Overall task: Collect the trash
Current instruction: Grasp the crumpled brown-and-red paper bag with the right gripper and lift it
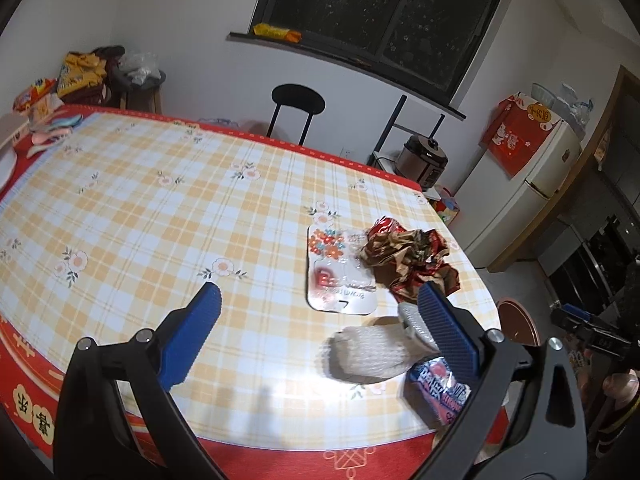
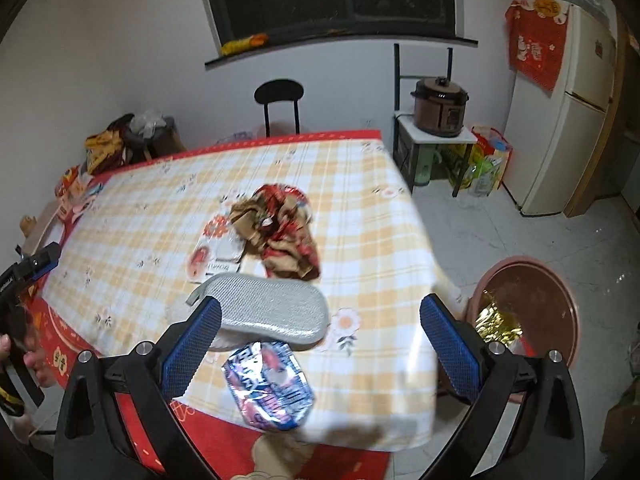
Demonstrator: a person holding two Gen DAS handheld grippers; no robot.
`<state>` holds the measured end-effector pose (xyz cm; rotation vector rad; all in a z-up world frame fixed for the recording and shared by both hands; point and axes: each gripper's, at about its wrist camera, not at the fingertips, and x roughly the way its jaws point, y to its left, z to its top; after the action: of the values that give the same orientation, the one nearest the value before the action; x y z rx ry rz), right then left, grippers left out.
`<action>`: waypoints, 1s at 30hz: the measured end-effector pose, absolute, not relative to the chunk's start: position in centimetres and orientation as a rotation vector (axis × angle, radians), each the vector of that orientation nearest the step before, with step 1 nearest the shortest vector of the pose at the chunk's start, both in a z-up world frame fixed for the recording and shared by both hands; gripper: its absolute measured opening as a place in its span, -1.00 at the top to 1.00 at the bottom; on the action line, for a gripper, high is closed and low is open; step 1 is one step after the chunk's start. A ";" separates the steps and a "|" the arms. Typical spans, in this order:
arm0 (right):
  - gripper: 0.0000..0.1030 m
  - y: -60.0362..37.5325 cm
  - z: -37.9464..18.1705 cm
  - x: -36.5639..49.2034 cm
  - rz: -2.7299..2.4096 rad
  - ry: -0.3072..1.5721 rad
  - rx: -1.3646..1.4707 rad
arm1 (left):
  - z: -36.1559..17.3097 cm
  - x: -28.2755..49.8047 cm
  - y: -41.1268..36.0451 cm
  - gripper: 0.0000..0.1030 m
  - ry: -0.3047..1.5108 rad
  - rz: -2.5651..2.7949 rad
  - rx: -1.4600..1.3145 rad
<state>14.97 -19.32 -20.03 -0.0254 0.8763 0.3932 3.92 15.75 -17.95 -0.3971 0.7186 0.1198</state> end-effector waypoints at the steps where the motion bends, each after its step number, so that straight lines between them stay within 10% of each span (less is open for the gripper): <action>1: -0.90 -18.6 -20.3 14.9 0.389 0.877 -0.030 | -18.2 4.0 16.1 -0.88 0.722 0.116 -0.399; 16: -0.89 -10.2 -26.3 23.9 0.505 0.876 -0.177 | -22.6 4.9 21.1 -0.88 0.760 0.074 -0.447; 30: -0.48 -7.5 -33.0 32.2 0.478 1.067 -0.160 | -25.2 5.9 21.7 -0.87 0.820 0.044 -0.452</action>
<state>32.16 -7.51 -33.04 -0.1598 1.0673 0.4779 5.90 21.72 -25.16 -0.4523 0.8202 0.0445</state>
